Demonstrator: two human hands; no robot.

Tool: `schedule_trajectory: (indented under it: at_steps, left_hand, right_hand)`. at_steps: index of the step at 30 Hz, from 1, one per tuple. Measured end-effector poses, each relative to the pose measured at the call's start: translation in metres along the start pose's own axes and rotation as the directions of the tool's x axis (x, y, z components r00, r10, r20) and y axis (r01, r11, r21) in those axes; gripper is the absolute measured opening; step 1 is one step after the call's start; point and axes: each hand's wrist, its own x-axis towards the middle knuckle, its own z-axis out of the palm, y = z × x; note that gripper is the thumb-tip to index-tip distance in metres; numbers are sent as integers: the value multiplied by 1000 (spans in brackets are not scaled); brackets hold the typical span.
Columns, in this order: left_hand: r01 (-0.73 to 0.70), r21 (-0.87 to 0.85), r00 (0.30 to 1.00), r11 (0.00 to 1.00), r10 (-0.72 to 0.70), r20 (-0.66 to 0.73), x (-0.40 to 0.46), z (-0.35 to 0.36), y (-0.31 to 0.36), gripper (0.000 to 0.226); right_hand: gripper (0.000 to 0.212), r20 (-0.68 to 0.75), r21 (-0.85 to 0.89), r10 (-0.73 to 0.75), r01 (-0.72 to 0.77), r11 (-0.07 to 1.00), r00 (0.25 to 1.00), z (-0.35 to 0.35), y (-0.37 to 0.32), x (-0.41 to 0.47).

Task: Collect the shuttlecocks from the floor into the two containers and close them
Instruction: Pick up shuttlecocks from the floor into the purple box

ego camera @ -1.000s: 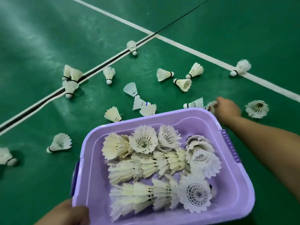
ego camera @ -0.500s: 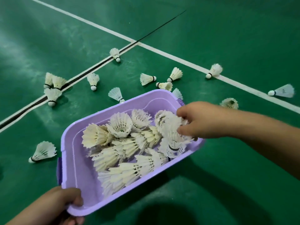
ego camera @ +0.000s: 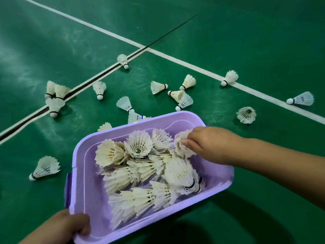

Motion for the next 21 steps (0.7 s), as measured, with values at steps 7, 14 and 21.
schedule_trajectory:
  at_steps: [7,14,21]
  left_hand:
    - [-1,70,1000,998,2,-17,11,12,14,33]
    - [23,19,997,1000,-25,77,-2,39,60,21]
    - [54,-56,972,997,-40,233,3,63,94,45]
  right_hand:
    - [20,36,-126,46,-41,991,998,9,26,33]
    - [12,-63,-256,-125,105,961,990,10,44,62]
    - [22,-699,87,-218,383,920,681,-3,82,30]
